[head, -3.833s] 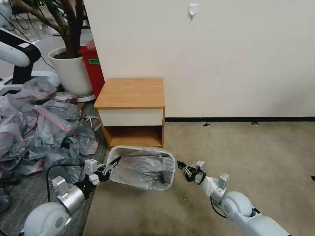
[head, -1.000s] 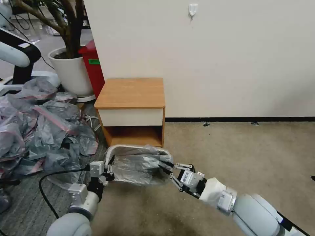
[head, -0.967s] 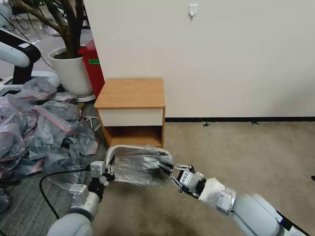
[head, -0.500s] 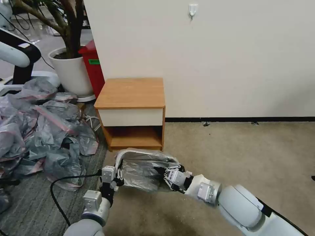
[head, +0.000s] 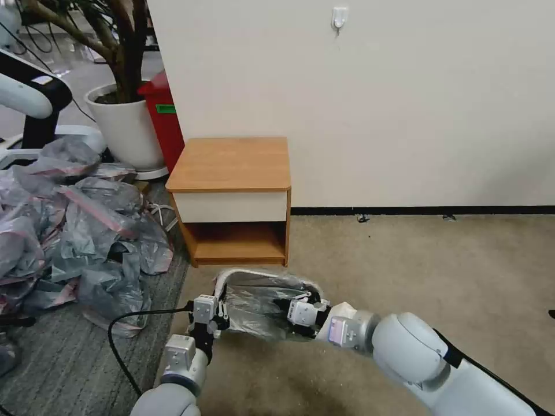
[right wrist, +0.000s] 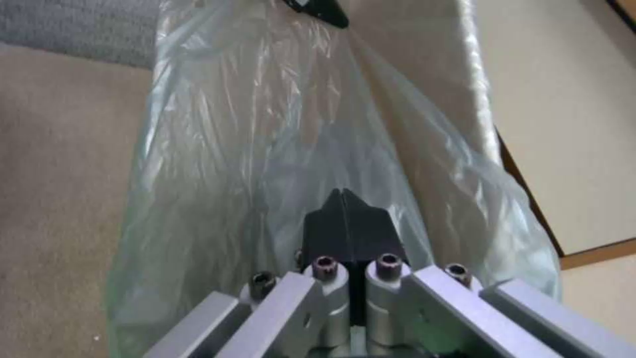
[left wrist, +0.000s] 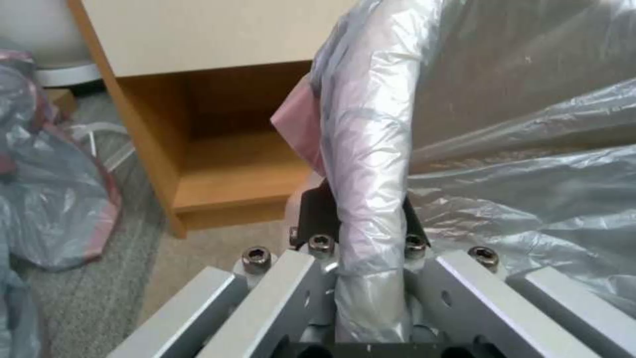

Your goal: Pick up the garbage bag from the table and place it over the trash can.

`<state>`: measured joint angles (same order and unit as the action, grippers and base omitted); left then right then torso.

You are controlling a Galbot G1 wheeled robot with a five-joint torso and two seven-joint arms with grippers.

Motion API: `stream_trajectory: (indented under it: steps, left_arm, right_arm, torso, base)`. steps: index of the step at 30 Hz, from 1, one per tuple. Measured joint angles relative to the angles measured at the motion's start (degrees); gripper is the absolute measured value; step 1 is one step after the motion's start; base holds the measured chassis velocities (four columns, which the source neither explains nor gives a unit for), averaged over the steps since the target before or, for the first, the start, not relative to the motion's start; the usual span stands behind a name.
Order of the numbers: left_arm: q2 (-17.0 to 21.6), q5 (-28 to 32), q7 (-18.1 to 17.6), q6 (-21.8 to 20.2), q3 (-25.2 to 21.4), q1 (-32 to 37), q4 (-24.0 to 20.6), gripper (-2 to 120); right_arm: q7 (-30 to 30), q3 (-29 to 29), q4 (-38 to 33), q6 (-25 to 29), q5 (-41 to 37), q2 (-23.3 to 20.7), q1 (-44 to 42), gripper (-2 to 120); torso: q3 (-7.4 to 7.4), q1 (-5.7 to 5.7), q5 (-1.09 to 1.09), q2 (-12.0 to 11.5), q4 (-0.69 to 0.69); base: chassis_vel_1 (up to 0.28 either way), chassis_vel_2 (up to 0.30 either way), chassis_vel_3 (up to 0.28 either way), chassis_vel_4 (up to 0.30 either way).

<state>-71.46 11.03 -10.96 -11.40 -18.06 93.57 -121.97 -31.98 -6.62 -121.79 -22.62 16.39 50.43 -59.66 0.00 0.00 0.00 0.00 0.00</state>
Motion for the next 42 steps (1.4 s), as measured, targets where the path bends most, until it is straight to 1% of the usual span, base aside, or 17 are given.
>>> stream_trajectory:
  steps: [9,17,23,27,32,42]
  left_arm:
    - [0.2,0.0,-1.1,-0.2,2.1,-1.5,1.1,3]
    - [0.4,0.1,-1.2,-0.2,2.8,-2.1,1.1,3]
    - [1.1,0.3,-1.3,-0.2,2.5,-2.1,0.9,3]
    - [1.6,0.6,-1.5,-0.2,2.3,-2.3,0.8,3]
    - [1.9,1.2,-2.2,-0.4,3.3,-3.1,1.2,3]
    - [2.7,2.4,-2.6,-0.6,4.0,-4.5,1.9,3]
  right_arm:
    - [-3.7,-2.3,1.9,-2.2,2.8,0.4,3.2,0]
    - [-4.3,-4.4,5.8,-3.5,3.8,0.1,6.2,0]
    - [-4.4,-5.2,6.8,-4.2,3.8,0.7,7.7,0]
    - [-4.7,-6.1,7.1,-5.2,4.2,2.3,9.0,0]
    - [-4.7,-7.1,8.4,-6.4,4.8,3.8,9.8,0]
    - [-4.7,-8.2,13.3,-7.0,7.7,6.2,10.6,0]
  torso:
    - [0.0,0.0,0.0,0.0,0.0]
    - [0.0,0.0,0.0,0.0,0.0]
    - [0.0,0.0,0.0,0.0,0.0]
    - [0.0,0.0,0.0,0.0,0.0]
    - [0.0,0.0,-0.01,0.0,0.0]
    - [0.0,0.0,0.0,0.0,0.0]
  base:
    - [0.0,0.0,0.0,0.0]
    - [0.0,0.0,0.0,0.0]
    - [0.0,0.0,0.0,0.0]
    - [0.0,0.0,0.0,0.0]
    - [0.0,0.0,0.0,0.0]
    - [0.0,0.0,0.0,0.0]
